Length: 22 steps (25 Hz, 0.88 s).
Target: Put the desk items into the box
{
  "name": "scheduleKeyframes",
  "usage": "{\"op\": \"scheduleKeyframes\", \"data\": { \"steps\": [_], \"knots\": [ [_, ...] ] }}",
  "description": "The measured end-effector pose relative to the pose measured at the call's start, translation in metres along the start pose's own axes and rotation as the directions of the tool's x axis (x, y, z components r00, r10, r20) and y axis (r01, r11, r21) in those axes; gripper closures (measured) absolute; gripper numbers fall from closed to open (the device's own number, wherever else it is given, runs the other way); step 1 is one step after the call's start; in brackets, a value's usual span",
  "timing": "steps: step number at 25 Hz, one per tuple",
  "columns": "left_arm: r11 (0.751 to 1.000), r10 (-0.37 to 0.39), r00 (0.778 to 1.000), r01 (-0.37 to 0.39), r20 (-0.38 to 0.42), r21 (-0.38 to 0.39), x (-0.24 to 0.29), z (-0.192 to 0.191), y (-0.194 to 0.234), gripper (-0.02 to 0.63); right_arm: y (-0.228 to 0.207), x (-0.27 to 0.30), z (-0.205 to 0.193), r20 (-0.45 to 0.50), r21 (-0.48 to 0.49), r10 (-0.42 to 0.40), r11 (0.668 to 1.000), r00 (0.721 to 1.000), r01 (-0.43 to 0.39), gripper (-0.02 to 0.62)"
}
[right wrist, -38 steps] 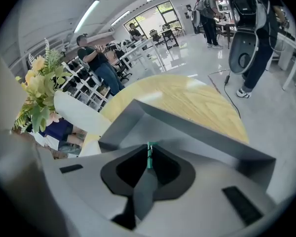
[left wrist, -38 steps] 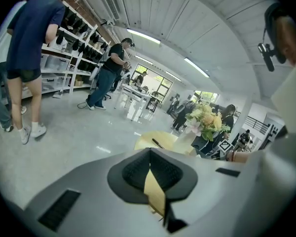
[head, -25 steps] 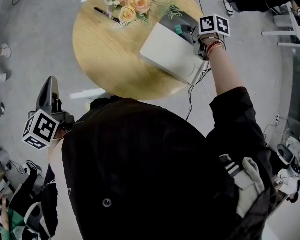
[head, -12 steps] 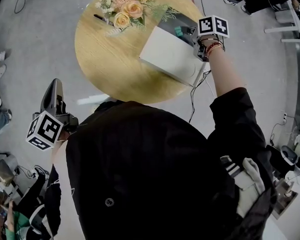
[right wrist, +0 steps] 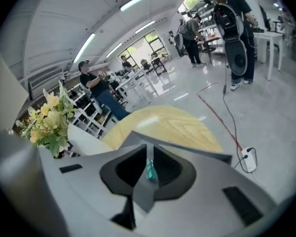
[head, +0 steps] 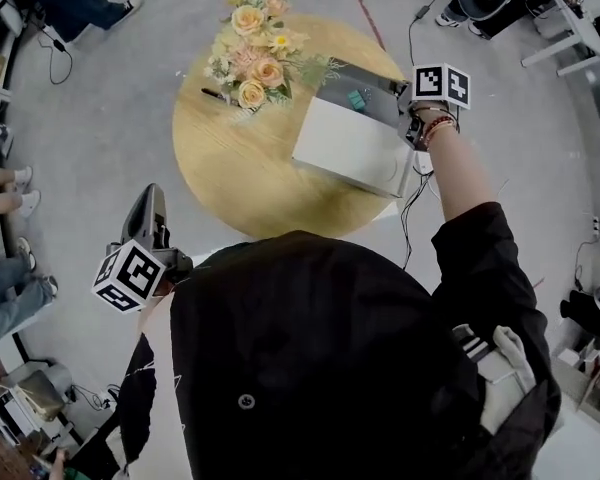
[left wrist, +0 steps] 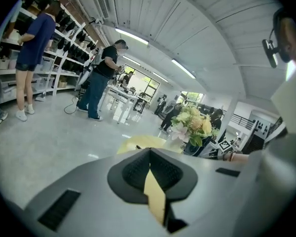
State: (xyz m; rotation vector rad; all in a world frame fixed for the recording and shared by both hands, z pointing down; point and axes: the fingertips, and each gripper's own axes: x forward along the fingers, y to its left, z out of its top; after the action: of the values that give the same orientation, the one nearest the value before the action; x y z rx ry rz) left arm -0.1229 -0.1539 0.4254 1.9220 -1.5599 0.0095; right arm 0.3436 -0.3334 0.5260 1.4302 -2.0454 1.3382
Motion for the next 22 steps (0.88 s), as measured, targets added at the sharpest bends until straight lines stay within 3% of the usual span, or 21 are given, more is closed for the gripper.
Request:
{"op": "scheduleKeyframes", "data": {
  "steps": [2, 7, 12, 18, 20, 22],
  "knots": [
    [0.999, -0.041, 0.999, 0.041, -0.009, 0.011, 0.012, 0.004, -0.005, 0.595, -0.003, -0.021, 0.011, 0.092, 0.005, -0.072, 0.997, 0.993, 0.072, 0.589],
    [0.989, -0.145, 0.989, 0.146, -0.028, 0.037, 0.035, 0.023, -0.016, 0.595, 0.027, -0.080, 0.009, 0.265, 0.002, -0.118, 0.993, 0.957, 0.121, 0.589],
    [0.965, -0.255, 0.965, 0.258, -0.061, 0.051, 0.052, 0.039, -0.029, 0.595, 0.062, -0.133, -0.002, 0.480, 0.127, -0.148, 0.987, 0.865, 0.098, 0.589],
    [0.945, -0.317, 0.945, 0.322, -0.080, 0.051, 0.043, 0.048, -0.023, 0.595, 0.134, -0.159, -0.025, 0.656, 0.160, -0.118, 0.987, 0.745, 0.016, 0.591],
    [0.941, -0.329, 0.940, 0.335, -0.091, 0.055, 0.040, 0.048, -0.016, 0.595, 0.158, -0.154, -0.034, 0.682, 0.162, -0.114, 0.987, 0.722, 0.002, 0.591],
    [0.935, -0.343, 0.934, 0.350, -0.101, 0.061, 0.037, 0.050, -0.009, 0.595, 0.181, -0.143, -0.046, 0.684, 0.155, -0.125, 0.988, 0.718, 0.024, 0.590]
  ]
}}
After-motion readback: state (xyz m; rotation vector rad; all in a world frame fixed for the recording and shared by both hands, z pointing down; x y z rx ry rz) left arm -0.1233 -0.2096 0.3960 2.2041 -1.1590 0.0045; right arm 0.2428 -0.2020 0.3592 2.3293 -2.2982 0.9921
